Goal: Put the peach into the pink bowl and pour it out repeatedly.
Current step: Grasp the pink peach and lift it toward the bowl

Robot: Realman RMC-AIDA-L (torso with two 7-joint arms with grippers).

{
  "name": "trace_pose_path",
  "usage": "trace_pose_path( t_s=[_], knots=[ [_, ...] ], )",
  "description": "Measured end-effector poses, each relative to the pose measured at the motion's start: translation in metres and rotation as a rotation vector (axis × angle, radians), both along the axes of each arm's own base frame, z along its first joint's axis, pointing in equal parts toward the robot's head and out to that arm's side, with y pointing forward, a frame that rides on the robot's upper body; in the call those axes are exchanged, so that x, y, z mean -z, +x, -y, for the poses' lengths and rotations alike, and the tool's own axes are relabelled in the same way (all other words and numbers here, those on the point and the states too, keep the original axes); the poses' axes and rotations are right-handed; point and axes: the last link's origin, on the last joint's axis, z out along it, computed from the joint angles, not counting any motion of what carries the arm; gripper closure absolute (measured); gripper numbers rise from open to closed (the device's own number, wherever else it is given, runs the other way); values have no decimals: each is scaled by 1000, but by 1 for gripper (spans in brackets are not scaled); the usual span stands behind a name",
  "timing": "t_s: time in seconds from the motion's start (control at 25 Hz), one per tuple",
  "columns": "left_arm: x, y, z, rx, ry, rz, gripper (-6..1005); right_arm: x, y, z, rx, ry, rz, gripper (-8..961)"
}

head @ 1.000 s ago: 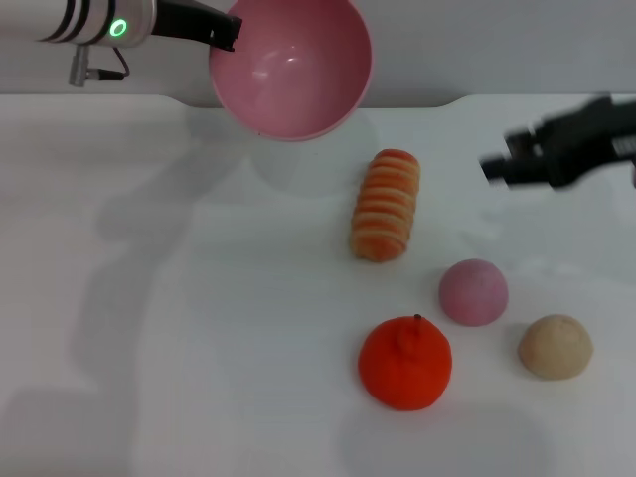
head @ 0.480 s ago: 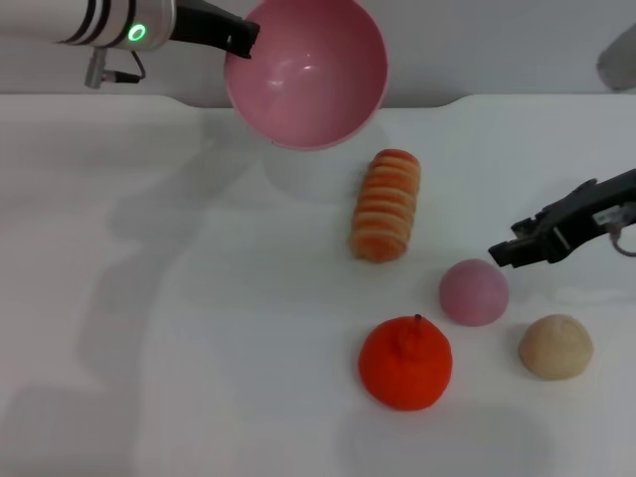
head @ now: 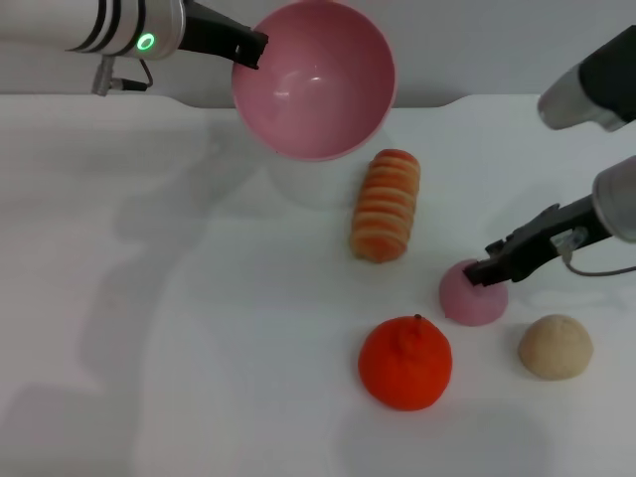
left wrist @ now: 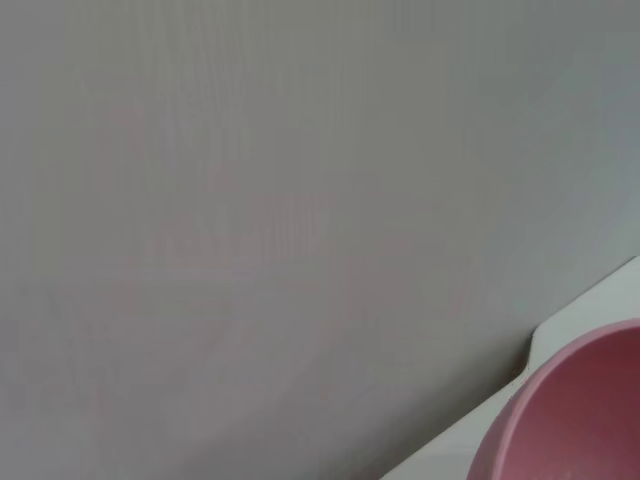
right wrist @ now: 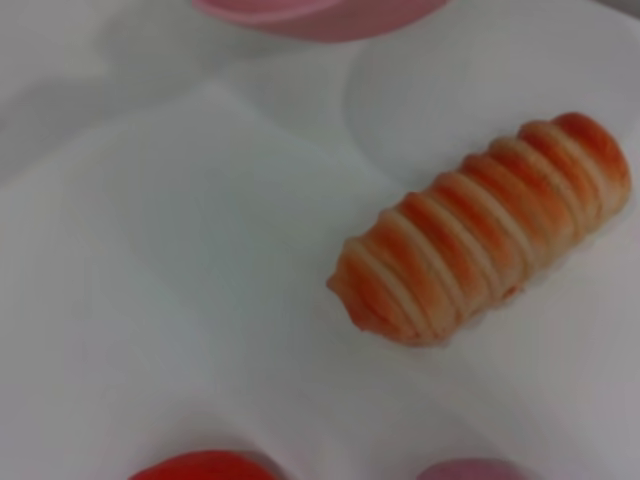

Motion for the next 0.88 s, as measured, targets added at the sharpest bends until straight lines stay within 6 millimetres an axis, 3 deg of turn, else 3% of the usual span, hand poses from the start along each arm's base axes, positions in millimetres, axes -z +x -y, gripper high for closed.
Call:
trace_pose_path(
  t_s=[0.64,0.88],
  knots=[
    [3,7,1,25,-13,-16,954,12,12,-5,28,13,19,531],
    [3,5,1,21,-13,-16,954,18,13,-3,1,3,55,704]
  ],
)
